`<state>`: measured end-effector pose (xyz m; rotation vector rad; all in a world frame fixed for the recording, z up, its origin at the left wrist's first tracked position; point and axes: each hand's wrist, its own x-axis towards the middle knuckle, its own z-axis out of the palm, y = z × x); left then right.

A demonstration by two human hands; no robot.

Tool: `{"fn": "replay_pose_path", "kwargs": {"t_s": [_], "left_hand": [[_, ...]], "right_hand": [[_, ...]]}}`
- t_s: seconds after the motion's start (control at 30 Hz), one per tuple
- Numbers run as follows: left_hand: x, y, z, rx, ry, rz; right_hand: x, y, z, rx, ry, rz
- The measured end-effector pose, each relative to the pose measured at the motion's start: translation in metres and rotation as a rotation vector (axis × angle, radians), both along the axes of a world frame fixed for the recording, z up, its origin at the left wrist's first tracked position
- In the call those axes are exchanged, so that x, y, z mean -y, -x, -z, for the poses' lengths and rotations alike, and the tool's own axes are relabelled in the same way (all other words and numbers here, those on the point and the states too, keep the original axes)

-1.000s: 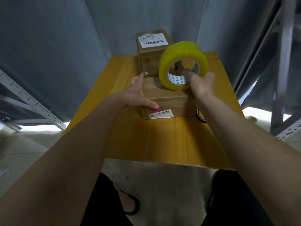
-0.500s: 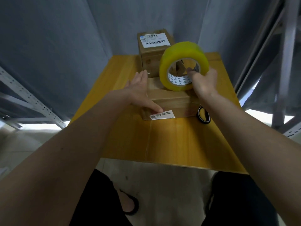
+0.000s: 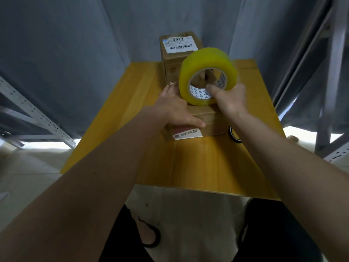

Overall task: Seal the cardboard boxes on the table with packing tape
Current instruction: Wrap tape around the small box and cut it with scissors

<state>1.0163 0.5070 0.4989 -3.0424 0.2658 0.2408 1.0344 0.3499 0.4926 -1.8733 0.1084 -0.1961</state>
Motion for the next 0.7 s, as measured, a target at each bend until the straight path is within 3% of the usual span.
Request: {"fn": "replay_pose_path", "kwargs": {"t_s": [0.23, 0.4, 0.7], "left_hand": [[-0.001, 0.000, -0.002, 0.025, 0.016, -0.014], [0.000, 0.001, -0.003, 0.036, 0.130, -0.037], [-0.001, 0.000, 0.000, 0.021, 0.116, -0.049]], "right_hand": [[0.010, -0.004, -0.016, 0.029, 0.122, 0.000], [0.026, -0.008, -0.024, 0.015, 0.002, 0.018], [0.045, -0.014, -0.033, -0.089, -0.248, 0.015]]}}
